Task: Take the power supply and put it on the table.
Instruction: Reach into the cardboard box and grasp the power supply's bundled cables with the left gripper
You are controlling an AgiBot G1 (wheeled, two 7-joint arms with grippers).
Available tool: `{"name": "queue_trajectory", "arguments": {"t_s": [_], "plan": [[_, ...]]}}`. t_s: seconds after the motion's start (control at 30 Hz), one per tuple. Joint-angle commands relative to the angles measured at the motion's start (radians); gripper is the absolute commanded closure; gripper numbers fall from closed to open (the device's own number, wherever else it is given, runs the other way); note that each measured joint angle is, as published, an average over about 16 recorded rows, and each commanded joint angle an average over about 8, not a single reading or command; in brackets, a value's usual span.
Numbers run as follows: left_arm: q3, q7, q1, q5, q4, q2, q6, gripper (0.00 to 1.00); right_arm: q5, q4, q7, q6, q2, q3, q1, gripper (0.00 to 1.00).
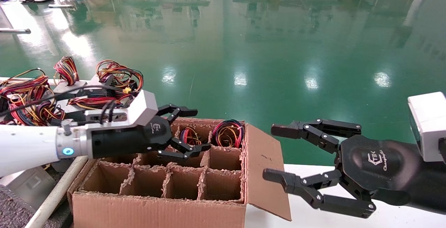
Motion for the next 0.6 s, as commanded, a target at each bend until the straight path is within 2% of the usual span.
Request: {"name": "queue_trajectory", "arguments": {"t_s": [0.03,0.27,0.6], "plan": [[0.006,0.028,-0.008,0.012,0.03,0.013,-0.009,0.0,0.0,0.0,0.0,0.0,0.0,0.0,0.0,0.0],[0.001,0.097,-0.022,0.009,0.125,0.072,-0.075,0.0,0.0,0.0,0.0,0.0,0.0,0.0,0.0,0.0],[-0.003,0.175,-0.041,0.011,0.201,0.164,-0.294,0.0,0.0,0.0,0.0,0.0,0.0,0.0,0.0,0.0]]}}
